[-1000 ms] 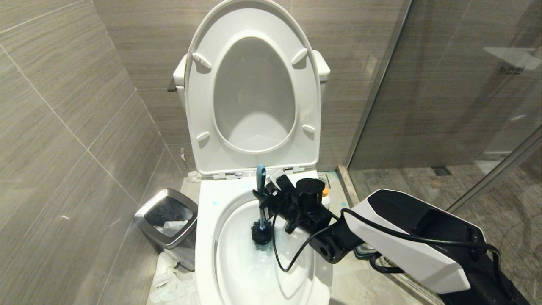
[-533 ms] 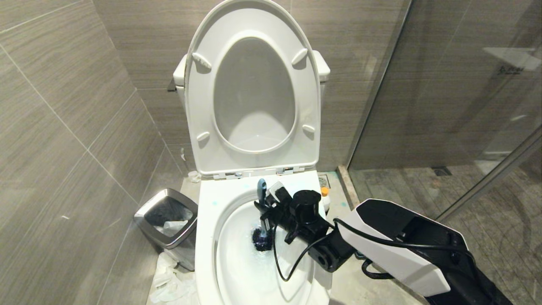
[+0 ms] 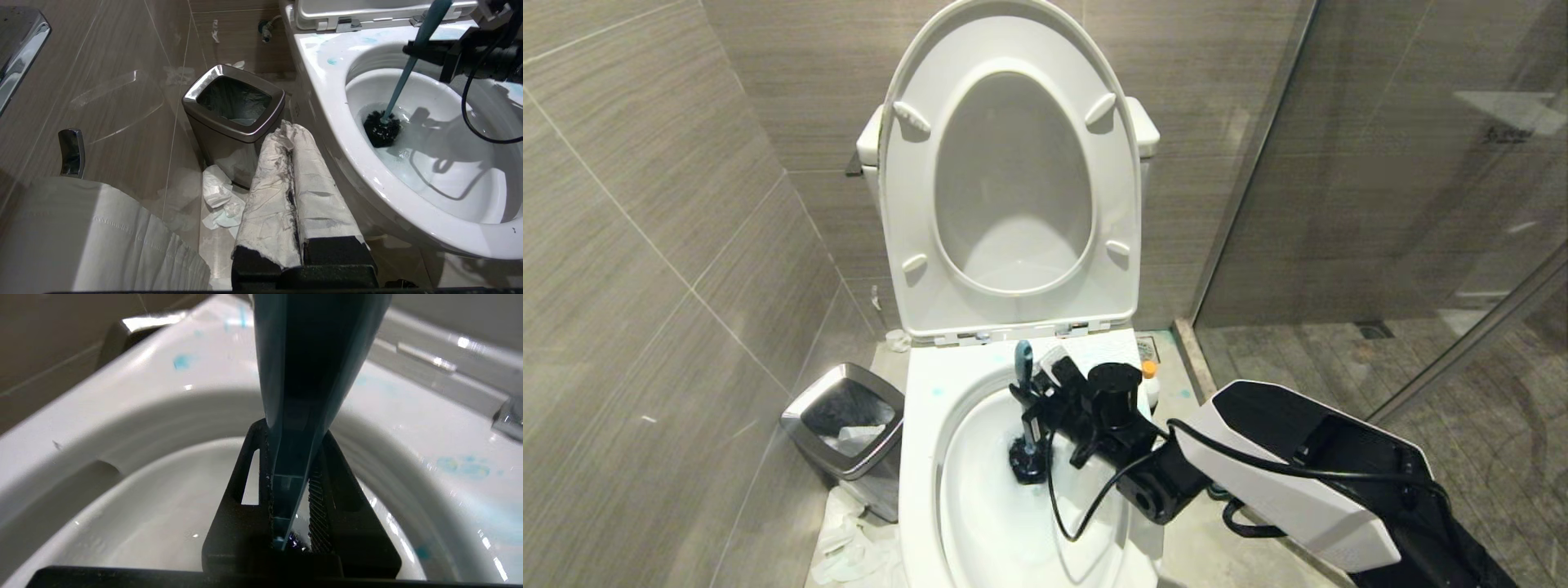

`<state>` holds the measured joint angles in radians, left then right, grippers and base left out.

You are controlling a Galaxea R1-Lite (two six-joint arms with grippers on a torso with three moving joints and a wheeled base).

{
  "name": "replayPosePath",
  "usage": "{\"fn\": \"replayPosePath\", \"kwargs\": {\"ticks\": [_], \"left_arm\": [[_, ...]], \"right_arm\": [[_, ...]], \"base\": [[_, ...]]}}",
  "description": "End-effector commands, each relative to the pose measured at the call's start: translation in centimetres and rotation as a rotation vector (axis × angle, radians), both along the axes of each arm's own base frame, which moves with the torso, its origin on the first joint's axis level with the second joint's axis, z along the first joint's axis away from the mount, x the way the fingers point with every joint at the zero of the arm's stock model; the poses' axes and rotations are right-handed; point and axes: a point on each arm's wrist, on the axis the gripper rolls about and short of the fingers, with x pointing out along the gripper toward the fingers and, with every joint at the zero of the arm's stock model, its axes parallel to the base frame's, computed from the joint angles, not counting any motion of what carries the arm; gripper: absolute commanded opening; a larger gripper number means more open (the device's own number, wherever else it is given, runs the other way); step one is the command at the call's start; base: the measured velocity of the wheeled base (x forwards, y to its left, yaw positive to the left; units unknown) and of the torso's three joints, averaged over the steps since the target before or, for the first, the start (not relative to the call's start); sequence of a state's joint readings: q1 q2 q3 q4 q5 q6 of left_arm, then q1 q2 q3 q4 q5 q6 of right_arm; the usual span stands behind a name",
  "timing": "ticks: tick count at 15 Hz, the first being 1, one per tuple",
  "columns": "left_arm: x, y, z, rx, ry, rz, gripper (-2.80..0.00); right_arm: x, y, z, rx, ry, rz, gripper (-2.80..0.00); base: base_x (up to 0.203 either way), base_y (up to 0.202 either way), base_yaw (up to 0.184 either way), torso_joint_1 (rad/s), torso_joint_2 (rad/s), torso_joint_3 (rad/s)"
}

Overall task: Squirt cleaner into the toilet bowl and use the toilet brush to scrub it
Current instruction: Scrub the toilet bowl

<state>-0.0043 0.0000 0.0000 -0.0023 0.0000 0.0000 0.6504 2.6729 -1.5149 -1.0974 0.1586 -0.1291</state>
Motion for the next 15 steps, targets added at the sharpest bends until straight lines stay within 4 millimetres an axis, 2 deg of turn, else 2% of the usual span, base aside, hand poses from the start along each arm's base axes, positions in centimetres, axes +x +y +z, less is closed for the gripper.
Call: {"fn": "replayPosePath", "kwargs": {"ticks": [1, 5, 11, 15], "left_arm": [[0.0, 0.0, 0.0, 0.000, -0.001, 0.000, -2.80], [0.0, 0.0, 0.0, 0.000, -0.001, 0.001, -2.80], [0.0, 0.0, 0.0, 0.000, -0.001, 0.000, -2.80], [0.0, 0.0, 0.0, 0.000, -0.001, 0.000, -2.80]], "right_arm": [[-0.9, -0.1, 3.3, 0.035, -0.046, 0.011, -2.80], [-2.8, -0.9, 6.7, 0.074, -0.063, 0.022, -2.80], [-4.2, -2.1, 12.6, 0.164, -0.126, 0.024, -2.80], [-6.0, -3.4, 14.7, 0.167, -0.128, 0.028, -2.80]], "base": [[0.000, 0.000, 0.000, 0.000, 0.00, 0.000], [0.000, 0.000, 0.000, 0.000, 0.00, 0.000], [0.000, 0.000, 0.000, 0.000, 0.00, 0.000], [0.000, 0.000, 0.000, 0.000, 0.00, 0.000]]}}
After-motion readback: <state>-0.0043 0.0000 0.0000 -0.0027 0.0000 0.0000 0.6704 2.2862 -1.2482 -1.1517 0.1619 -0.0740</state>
